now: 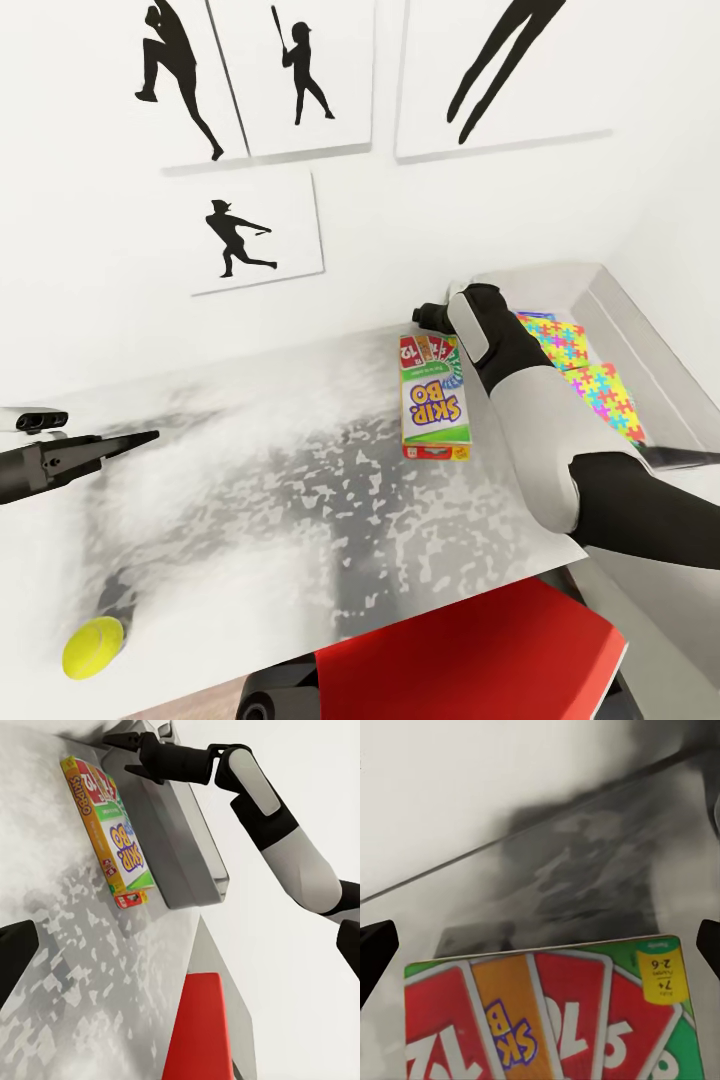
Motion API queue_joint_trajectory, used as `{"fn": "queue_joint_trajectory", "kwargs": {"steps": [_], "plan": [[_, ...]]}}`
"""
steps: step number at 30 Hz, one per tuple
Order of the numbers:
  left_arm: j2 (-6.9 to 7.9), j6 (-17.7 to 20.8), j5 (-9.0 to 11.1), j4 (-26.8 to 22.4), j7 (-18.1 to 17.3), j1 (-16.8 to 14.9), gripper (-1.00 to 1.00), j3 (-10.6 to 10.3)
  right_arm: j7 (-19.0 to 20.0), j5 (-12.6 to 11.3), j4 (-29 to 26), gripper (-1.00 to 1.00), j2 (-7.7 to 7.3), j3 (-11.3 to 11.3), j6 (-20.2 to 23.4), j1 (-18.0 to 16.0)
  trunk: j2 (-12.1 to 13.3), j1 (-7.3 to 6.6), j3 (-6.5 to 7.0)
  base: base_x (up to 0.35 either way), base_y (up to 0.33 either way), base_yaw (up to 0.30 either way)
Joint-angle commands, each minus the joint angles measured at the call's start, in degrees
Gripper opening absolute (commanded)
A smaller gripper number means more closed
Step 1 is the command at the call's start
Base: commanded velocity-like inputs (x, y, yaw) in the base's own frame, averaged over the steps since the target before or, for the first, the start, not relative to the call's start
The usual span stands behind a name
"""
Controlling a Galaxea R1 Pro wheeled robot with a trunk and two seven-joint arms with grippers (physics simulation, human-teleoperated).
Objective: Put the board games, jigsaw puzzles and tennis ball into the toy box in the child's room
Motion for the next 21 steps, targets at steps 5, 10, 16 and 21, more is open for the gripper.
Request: {"fn": "queue_joint_trajectory", "kwargs": {"steps": [5,10,16,21], "plan": [[0.02,0.6,0.0,0.0,-0.2,0.0,1.00,0.0,-0.6,-0.5,-0.1,1.00,0.06,0.0,0.1,-0.1,-0.1,0.03,-0.14,0.000,0.000,0.000],[0.02,0.6,0.0,0.0,-0.2,0.0,1.00,0.0,-0.6,-0.5,-0.1,1.00,0.08,-0.1,0.1,-0.1,-0.1,0.03,-0.36,0.000,0.000,0.000],[0.04,0.6,0.0,0.0,-0.2,0.0,1.00,0.0,-0.6,-0.5,-0.1,1.00,0.08,0.0,0.1,-0.7,-0.1,0.03,-0.72,0.000,0.000,0.000],[0.06,0.6,0.0,0.0,-0.2,0.0,1.00,0.0,-0.6,-0.5,-0.1,1.00,0.08,0.0,0.2,-0.9,-0.1,0.03,-1.03,0.000,0.000,0.000]]}}
